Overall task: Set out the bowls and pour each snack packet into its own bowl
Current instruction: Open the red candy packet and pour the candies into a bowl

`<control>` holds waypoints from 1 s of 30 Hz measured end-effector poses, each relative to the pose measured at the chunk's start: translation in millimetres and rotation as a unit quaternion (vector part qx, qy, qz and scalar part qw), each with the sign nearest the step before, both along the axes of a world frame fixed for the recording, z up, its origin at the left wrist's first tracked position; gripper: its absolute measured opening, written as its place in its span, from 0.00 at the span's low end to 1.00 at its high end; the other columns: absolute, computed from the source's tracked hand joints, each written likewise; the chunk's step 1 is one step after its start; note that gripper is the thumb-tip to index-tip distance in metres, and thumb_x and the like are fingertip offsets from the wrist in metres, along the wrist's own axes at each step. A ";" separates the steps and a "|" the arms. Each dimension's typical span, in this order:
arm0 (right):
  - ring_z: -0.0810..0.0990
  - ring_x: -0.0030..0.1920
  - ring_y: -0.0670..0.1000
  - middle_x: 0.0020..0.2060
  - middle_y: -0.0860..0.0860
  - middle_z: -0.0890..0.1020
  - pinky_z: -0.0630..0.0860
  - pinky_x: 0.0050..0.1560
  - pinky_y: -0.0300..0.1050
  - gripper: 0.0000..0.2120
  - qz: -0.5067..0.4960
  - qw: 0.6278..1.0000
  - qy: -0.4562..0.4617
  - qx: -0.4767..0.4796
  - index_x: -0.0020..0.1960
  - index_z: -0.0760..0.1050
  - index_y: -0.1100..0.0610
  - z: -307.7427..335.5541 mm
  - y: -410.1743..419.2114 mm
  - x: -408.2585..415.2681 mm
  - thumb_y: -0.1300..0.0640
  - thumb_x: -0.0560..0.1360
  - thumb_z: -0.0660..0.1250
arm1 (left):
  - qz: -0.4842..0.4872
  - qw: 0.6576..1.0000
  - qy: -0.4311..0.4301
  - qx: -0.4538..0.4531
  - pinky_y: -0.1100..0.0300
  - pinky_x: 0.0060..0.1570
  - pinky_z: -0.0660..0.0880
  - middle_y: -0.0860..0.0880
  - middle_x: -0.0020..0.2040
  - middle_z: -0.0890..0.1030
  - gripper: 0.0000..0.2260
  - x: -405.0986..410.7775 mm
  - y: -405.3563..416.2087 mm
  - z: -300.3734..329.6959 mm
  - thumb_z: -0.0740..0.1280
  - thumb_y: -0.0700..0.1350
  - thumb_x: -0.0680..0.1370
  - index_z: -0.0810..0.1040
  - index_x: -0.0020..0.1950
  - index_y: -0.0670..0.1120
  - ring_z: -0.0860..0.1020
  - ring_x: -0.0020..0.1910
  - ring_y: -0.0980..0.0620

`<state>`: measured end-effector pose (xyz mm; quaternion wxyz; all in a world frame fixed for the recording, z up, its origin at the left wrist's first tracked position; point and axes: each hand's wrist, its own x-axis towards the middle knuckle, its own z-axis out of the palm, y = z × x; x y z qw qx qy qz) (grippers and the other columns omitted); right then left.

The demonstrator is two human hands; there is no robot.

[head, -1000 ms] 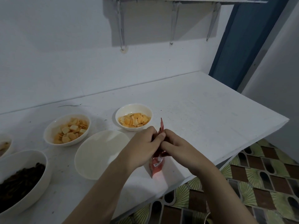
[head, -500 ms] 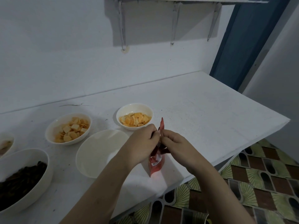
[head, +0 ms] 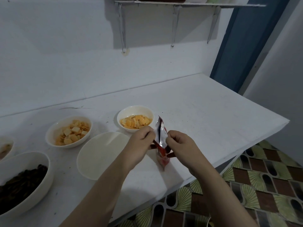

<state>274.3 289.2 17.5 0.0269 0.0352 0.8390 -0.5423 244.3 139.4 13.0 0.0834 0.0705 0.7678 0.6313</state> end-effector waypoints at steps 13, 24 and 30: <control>0.65 0.31 0.50 0.31 0.52 0.69 0.59 0.29 0.42 0.14 -0.095 0.963 0.061 0.243 0.34 0.64 0.59 23.6 -6.5 -8.6 0.59 0.78 0.57 | 0.103 0.974 0.134 -0.150 0.56 0.35 0.67 0.41 0.34 0.76 0.12 10.0 -1.5 3.5 0.62 0.44 0.78 0.71 0.36 0.41 0.77 0.35 0.46; 0.69 0.35 0.49 0.33 0.52 0.71 0.63 0.30 0.35 0.14 -0.100 0.969 0.166 0.151 0.37 0.68 0.59 26.6 0.8 18.8 0.58 0.82 0.56 | 0.143 0.984 -0.041 0.095 0.58 0.52 0.75 0.52 0.49 0.77 0.07 6.7 18.1 -7.3 0.57 0.48 0.83 0.73 0.55 0.49 0.76 0.52 0.53; 0.67 0.32 0.46 0.33 0.51 0.71 0.64 0.30 0.34 0.14 -0.103 0.971 0.184 0.114 0.39 0.69 0.61 36.4 5.9 34.1 0.58 0.82 0.56 | 0.084 0.979 -0.183 0.011 0.54 0.54 0.77 0.49 0.59 0.79 0.14 -13.0 19.2 -26.1 0.56 0.52 0.84 0.72 0.65 0.48 0.78 0.54 0.50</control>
